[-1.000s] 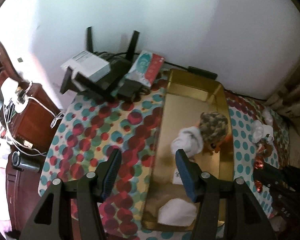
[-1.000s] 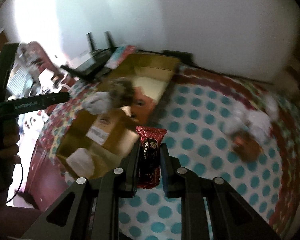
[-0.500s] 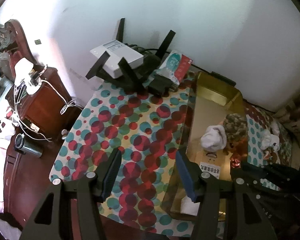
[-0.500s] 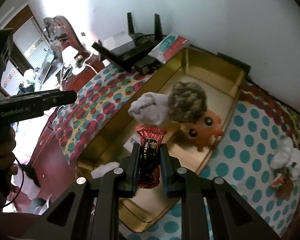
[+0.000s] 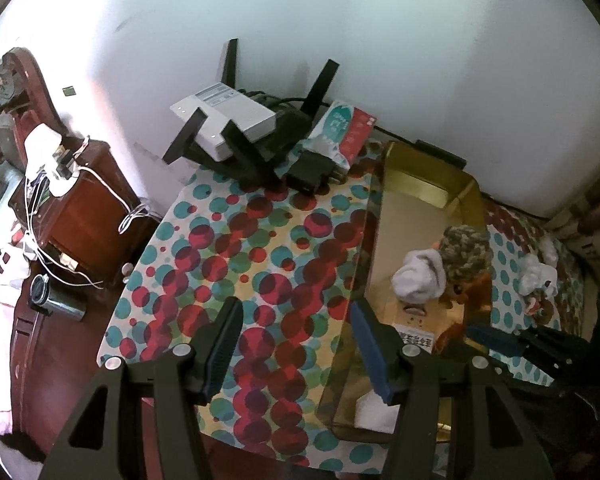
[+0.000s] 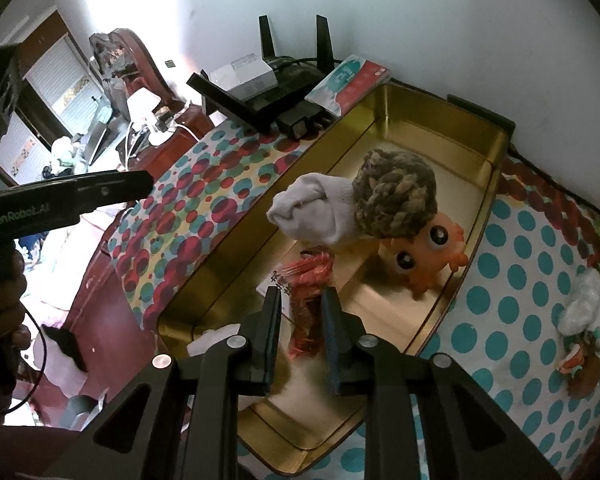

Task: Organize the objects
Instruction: 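Carry red candy bar over gold tray and open right tool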

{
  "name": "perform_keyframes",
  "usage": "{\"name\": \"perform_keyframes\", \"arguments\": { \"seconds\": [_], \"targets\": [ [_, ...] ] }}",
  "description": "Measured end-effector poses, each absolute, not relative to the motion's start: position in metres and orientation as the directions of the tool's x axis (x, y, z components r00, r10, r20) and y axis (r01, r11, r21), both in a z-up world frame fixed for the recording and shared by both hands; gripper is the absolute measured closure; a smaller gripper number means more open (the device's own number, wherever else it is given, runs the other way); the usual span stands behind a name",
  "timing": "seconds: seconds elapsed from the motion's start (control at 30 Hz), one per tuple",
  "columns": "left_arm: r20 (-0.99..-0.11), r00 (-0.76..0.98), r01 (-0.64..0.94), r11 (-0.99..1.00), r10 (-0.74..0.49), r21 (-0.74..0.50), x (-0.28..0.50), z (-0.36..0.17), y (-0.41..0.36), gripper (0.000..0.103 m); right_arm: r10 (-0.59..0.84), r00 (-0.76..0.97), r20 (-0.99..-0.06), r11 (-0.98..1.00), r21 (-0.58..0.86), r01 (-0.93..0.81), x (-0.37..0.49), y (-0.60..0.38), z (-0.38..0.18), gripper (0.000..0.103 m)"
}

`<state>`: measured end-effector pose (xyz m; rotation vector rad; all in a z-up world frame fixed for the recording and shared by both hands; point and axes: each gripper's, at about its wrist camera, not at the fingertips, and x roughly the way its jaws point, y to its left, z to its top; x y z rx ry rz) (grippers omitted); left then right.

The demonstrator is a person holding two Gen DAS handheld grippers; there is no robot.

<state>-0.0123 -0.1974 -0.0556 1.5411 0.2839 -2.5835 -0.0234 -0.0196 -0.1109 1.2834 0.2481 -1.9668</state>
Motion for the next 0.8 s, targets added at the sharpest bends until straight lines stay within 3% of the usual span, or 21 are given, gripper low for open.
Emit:
{"name": "perform_keyframes", "arguments": {
  "seconds": [0.1, 0.37, 0.8],
  "targets": [
    [-0.876, -0.483, 0.179, -0.979, 0.004, -0.103, -0.016, -0.052, -0.189, 0.045, -0.497, -0.227, -0.837, -0.699, 0.232, 0.677, -0.023, -0.013, -0.106, 0.068],
    [-0.859, -0.509, 0.097, -0.988, 0.053, -0.119, -0.031, -0.042, -0.148, 0.045, -0.51, -0.321, -0.798, -0.764, 0.249, 0.595, -0.031, 0.043, -0.084, 0.068],
    [-0.863, -0.482, -0.1, -0.988, 0.152, -0.118, -0.048, -0.048, -0.03, 0.045, -0.373, -0.474, -0.798, -0.92, 0.251, 0.302, -0.062, 0.189, -0.084, 0.067]
  ]
}}
